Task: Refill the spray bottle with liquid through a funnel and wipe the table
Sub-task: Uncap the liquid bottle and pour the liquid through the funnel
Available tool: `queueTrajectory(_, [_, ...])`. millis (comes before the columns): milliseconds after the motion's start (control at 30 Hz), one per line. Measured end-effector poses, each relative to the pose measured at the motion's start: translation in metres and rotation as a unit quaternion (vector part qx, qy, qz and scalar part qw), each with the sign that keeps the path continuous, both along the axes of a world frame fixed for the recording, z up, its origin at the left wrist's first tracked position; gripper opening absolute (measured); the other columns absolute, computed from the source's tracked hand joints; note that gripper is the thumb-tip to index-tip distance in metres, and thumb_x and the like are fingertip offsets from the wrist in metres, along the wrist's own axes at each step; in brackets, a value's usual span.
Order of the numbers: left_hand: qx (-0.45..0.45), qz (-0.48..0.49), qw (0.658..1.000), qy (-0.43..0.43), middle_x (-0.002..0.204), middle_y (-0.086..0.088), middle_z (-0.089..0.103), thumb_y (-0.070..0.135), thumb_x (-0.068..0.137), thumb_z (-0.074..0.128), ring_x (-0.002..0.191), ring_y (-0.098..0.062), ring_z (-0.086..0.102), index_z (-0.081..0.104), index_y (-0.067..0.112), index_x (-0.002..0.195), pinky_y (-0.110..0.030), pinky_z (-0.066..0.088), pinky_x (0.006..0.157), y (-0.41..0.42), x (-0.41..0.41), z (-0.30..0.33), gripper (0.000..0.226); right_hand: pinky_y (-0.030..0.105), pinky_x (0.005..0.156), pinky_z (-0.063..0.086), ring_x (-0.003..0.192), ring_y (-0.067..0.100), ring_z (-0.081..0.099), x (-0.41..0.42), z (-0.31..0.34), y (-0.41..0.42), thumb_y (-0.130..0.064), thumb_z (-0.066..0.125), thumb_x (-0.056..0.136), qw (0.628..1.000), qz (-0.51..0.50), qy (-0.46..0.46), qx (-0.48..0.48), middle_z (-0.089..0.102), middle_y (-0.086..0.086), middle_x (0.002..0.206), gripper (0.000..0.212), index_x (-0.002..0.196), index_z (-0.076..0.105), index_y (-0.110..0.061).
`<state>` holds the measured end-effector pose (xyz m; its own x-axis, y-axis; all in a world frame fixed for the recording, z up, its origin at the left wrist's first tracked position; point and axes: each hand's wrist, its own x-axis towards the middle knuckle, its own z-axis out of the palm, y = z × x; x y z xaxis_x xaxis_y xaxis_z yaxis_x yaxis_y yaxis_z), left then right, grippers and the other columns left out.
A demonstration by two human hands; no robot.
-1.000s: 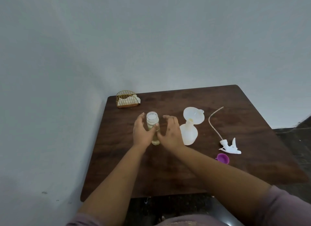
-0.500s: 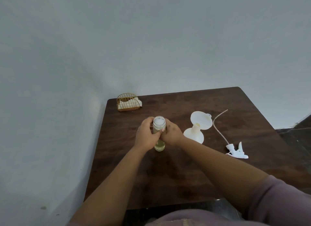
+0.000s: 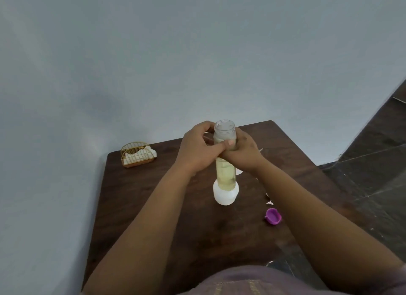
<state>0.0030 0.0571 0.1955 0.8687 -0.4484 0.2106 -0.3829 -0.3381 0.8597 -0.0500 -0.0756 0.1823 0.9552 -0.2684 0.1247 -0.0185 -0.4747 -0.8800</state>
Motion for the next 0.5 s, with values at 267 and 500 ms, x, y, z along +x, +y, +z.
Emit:
queueTrajectory(267, [-0.048, -0.027, 0.991, 0.122, 0.1, 0.013, 0.068, 0.063, 0.078, 0.066, 0.096, -0.008, 0.064, 0.068, 0.028, 0.101, -0.031, 0.053, 0.088, -0.05, -0.001, -0.005, 0.042, 0.031, 0.072, 0.055, 0.077, 0.01, 0.069, -0.024, 0.004, -0.067, -0.01, 0.072, 0.072, 0.997, -0.007, -0.002, 0.076, 0.072, -0.003, 0.078, 0.02, 0.083, 0.067, -0.026])
queueTrajectory(500, [0.178, 0.138, 0.955, 0.192, 0.135, -0.007, 0.05, 0.047, 0.094, 0.055, 0.117, -0.024, 0.056, 0.049, 0.015, 0.136, -0.037, 0.049, 0.096, -0.054, 0.021, -0.092, 0.053, 0.036, 0.079, 0.058, 0.084, 0.019, 0.07, -0.014, -0.015, -0.115, -0.014, 0.074, 0.063, 0.997, 0.017, 0.045, 0.059, 0.072, 0.002, 0.087, 0.03, 0.091, 0.065, -0.018])
